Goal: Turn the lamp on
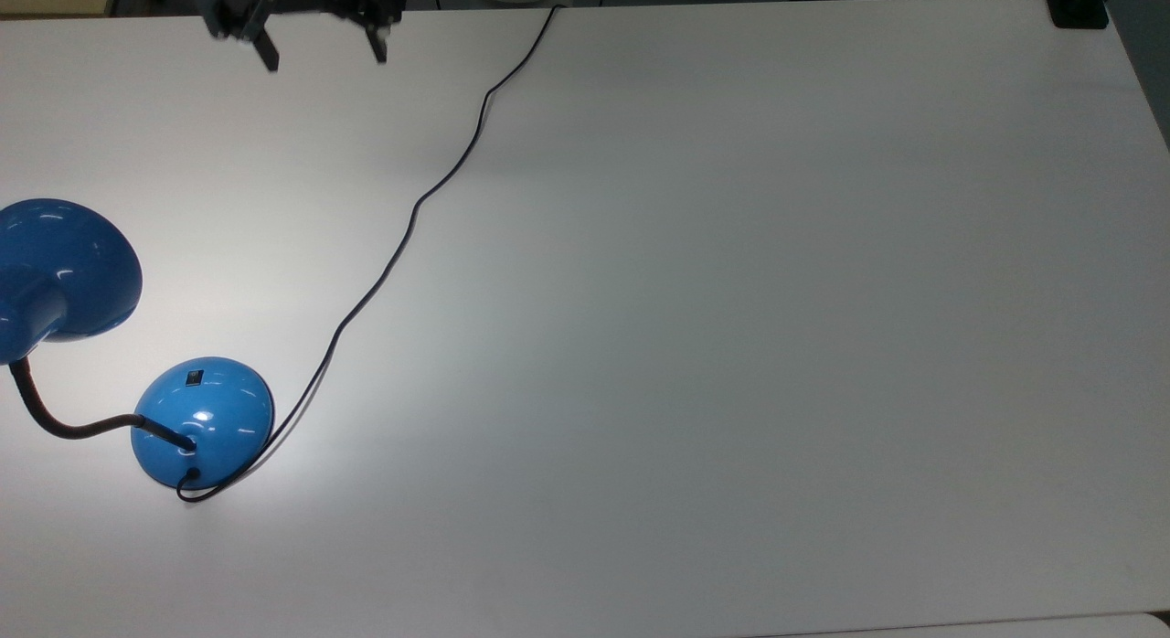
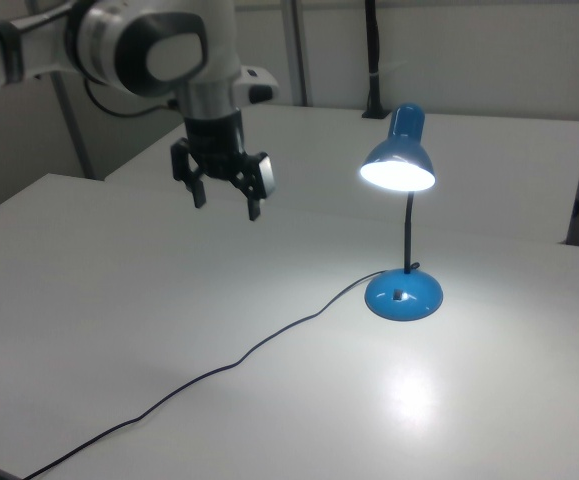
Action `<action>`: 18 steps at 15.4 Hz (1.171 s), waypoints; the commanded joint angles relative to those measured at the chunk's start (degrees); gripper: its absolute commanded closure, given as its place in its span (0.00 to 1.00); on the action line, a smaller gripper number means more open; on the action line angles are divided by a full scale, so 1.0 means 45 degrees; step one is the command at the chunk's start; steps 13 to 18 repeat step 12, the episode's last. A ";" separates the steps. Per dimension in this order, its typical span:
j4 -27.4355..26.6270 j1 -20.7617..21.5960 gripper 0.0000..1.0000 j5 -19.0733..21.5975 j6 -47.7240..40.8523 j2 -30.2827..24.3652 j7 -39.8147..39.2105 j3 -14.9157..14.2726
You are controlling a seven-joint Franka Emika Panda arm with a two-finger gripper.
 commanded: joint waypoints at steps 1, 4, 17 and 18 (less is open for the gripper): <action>-0.0681 0.1123 0.00 0.0049 -0.0184 -0.1257 0.1295 -0.0648; -0.0702 0.1907 0.00 -0.0223 -0.0067 -0.1318 0.1278 -0.1042; -0.0663 0.1947 0.00 -0.0928 0.0012 -0.1180 0.1336 -0.0612; -0.0663 0.1947 0.00 -0.0928 0.0012 -0.1180 0.1336 -0.0612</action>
